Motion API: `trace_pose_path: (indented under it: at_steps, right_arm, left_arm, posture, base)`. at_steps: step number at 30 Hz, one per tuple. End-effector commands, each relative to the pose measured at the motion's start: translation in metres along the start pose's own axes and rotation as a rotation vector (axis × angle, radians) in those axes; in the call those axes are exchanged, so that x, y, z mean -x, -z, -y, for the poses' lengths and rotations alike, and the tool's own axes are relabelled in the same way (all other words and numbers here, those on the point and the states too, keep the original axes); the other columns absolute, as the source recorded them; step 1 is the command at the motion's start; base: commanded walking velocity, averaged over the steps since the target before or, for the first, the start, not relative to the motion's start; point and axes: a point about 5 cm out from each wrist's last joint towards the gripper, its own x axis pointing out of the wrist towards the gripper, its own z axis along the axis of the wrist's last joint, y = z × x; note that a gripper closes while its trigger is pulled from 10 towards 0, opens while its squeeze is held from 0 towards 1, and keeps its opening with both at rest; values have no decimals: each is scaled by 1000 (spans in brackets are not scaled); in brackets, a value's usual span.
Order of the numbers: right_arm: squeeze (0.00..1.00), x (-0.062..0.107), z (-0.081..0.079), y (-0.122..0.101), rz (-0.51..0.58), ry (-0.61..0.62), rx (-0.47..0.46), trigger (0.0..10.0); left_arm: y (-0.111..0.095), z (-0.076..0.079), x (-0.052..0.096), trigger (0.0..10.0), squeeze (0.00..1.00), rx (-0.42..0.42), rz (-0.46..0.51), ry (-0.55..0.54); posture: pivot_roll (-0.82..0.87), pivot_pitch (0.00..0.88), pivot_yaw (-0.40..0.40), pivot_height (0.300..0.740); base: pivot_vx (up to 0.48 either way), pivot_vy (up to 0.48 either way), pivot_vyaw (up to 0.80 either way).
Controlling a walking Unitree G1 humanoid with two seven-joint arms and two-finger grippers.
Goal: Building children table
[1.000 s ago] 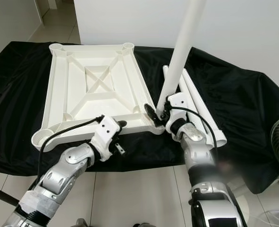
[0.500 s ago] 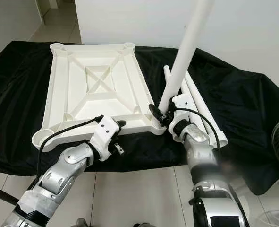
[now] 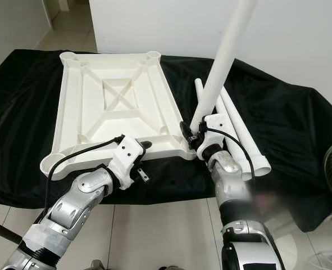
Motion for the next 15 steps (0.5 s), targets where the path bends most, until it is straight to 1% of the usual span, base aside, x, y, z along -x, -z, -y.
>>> trace_pose_path:
  at_steps: [1,2,3,4,5,6,7,10,11,12,13,14,15]
  right_arm:
    - [0,11,12,17,-75,137,-58,10000]
    - [0,14,9,17,-69,195,-70,10000]
    - [0,14,9,17,-69,195,-70,10000]
    - [0,18,6,17,-65,257,-71,10000]
    - [0,18,6,17,-65,257,-71,10000]
    - [0,21,2,18,-64,325,-78,10000]
    - [0,21,2,18,-64,325,-78,10000]
    - [0,28,-12,18,-55,506,-120,10000]
    - [0,28,-12,18,-55,506,-120,10000]
    - [0,28,-19,18,-56,530,-136,10000]
    - [0,27,-26,18,-61,520,-154,10000]
    - [0,27,-26,18,-61,520,-154,10000]
    - [0,22,-37,16,-48,444,-152,10000]
  left_arm:
    - [2,0,-2,10000,0,-10,-9,37]
    - [2,0,-2,10000,0,-11,-10,39]
    - [2,0,-2,10000,0,-11,-10,39]
    - [2,0,-3,10000,0,-12,-11,41]
    - [2,0,-3,10000,0,-12,-11,41]
    - [2,1,-3,10000,0,-11,-11,44]
    - [2,1,-3,10000,0,-11,-11,44]
    - [3,3,-4,10000,0,-9,-11,50]
    - [3,3,-4,10000,0,-9,-11,50]
    - [3,3,-4,10000,0,-9,-10,50]
    - [3,3,-4,10000,0,-9,-10,50]
    - [3,3,-4,10000,0,-9,-10,50]
    - [3,4,-4,10000,0,-9,-9,50]
  posture:
    - [-35,61,-13,740]
    - [-38,62,-11,740]
    - [-38,62,-11,740]
    - [-40,63,-10,740]
    - [-40,63,-10,740]
    - [-43,62,-9,740]
    - [-43,62,-9,740]
    - [-42,63,-10,740]
    - [-42,63,-10,740]
    - [-42,63,-10,740]
    - [-42,61,-11,740]
    - [-42,61,-11,740]
    - [-40,60,-14,740]
  base:
    - [0,0,0]
    - [0,0,0]
    - [0,0,0]
    - [0,0,0]
    - [0,0,0]
    - [0,0,0]
    - [0,0,0]
    - [0,0,0]
    - [0,0,0]
    - [0,0,0]
    - [0,0,0]
    - [0,0,0]
    - [0,0,0]
